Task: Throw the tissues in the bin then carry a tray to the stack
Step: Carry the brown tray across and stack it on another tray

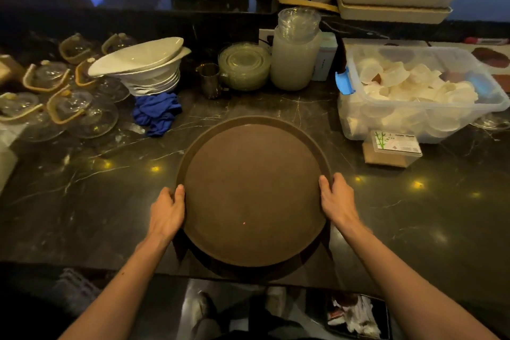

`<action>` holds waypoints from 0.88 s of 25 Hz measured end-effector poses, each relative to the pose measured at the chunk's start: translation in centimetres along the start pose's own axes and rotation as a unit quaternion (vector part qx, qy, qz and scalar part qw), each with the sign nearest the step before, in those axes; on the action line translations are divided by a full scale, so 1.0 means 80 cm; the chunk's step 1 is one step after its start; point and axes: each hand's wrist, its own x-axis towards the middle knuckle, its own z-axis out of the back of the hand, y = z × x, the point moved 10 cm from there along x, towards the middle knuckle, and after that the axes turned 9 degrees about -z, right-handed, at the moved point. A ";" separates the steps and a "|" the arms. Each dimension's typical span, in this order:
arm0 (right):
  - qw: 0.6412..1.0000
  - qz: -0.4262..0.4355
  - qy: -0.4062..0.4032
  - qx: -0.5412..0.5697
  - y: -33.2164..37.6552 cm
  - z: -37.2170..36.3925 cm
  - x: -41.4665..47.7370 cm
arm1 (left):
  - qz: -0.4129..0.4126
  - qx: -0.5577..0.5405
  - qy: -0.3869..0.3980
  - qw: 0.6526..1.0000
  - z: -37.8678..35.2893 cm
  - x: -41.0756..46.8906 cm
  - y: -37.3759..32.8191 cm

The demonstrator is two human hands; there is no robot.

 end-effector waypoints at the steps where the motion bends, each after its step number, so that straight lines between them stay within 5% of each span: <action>1: 1.000 0.023 -0.005 0.006 0.013 0.005 -0.010 | -0.004 -0.017 -0.016 1.000 0.012 -0.011 0.003; 11: 0.974 0.207 0.090 0.026 0.173 -0.052 -0.192 | 0.082 -0.069 -0.226 0.968 0.224 -0.192 0.143; 18: 0.929 0.301 0.216 -0.003 0.229 -0.184 -0.427 | 0.157 -0.087 -0.385 0.905 0.384 -0.459 0.284; 22: 0.875 0.367 0.314 -0.041 0.242 -0.274 -0.570 | 0.226 -0.082 -0.491 0.837 0.432 -0.630 0.357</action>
